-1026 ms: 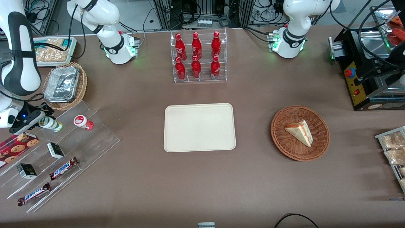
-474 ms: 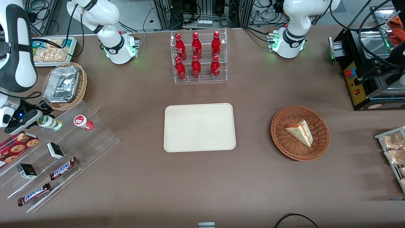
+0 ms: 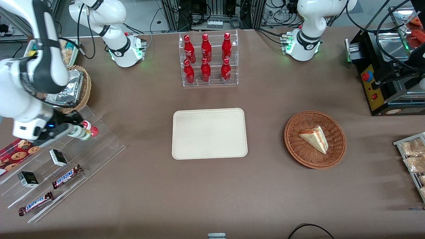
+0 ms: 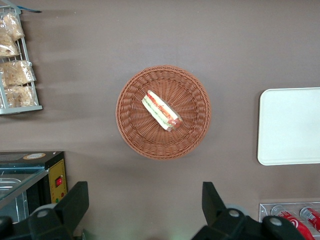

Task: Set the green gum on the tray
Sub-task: 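Lift the gum bottle and carry it over the cream tray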

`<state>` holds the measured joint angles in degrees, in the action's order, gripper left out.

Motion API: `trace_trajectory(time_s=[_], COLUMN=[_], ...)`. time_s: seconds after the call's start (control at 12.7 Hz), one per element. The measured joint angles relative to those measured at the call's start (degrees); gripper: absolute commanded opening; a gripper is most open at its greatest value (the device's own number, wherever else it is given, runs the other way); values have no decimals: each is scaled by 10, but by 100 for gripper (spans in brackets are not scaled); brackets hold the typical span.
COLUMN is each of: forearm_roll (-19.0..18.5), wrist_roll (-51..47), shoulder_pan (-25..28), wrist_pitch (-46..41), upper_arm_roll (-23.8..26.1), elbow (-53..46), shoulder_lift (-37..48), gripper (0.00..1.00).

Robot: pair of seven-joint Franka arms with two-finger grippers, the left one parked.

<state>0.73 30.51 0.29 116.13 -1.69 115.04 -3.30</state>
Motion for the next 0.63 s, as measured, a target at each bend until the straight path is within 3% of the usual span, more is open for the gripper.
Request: trace_trajectory(time_s=[0.63], forearm_roll=[30], wrist_roll=[-385], shoulder_pan=[226], wrist_pitch=[32], upper_arm_roll=[2], elbow=[-58], shoulder_lift=[-92], gripper=[0])
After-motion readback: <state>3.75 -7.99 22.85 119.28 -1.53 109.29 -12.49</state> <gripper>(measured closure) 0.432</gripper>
